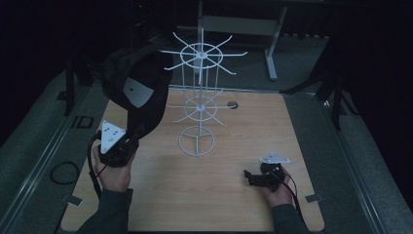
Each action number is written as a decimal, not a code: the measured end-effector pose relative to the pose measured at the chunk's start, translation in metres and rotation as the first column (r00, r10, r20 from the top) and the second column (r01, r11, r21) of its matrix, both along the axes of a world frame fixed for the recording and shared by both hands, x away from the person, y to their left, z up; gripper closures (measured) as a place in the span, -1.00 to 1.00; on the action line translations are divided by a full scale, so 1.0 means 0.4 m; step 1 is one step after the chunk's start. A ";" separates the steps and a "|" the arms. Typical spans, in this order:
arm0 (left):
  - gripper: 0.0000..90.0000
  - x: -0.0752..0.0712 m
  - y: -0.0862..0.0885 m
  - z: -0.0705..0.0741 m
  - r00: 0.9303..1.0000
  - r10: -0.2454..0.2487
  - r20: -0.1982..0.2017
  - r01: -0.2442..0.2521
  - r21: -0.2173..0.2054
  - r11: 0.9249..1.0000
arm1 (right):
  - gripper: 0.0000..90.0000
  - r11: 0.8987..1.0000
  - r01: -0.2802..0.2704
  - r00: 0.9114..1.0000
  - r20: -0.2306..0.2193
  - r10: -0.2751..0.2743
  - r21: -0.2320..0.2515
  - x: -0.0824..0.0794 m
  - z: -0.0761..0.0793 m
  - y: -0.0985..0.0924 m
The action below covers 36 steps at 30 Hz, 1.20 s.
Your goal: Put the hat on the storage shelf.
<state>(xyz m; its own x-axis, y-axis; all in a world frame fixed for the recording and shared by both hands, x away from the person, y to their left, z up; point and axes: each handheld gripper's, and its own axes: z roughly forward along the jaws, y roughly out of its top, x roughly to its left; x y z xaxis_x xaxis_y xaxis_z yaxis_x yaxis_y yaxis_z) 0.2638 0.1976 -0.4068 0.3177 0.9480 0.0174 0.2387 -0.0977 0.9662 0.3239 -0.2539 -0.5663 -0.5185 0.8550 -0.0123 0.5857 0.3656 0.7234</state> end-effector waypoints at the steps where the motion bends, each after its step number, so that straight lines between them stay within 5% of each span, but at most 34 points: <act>1: 0.93 0.000 0.000 0.000 1.000 0.000 0.001 0.000 0.002 1.000 | -0.71 1.000 0.000 1.000 0.000 0.000 0.000 0.000 0.000 0.000; 27: 0.93 0.002 -0.014 -0.013 1.000 0.001 0.013 -0.002 0.082 0.997 | -0.71 1.000 0.000 1.000 0.000 0.000 0.000 0.000 0.000 0.000; 36: 0.93 0.016 -0.020 -0.034 0.999 -0.039 -0.006 0.039 0.120 0.992 | -0.71 1.000 0.000 1.000 -0.002 0.000 0.000 0.000 0.000 0.000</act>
<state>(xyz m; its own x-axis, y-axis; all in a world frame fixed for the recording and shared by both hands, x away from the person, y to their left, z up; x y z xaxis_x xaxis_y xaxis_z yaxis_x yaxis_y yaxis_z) 0.2701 0.1894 -0.4204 0.3548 0.9260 0.1290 0.2356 -0.2220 0.9462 0.3238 -0.2538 -0.5663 -0.5182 0.8552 -0.0111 0.5871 0.3652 0.7225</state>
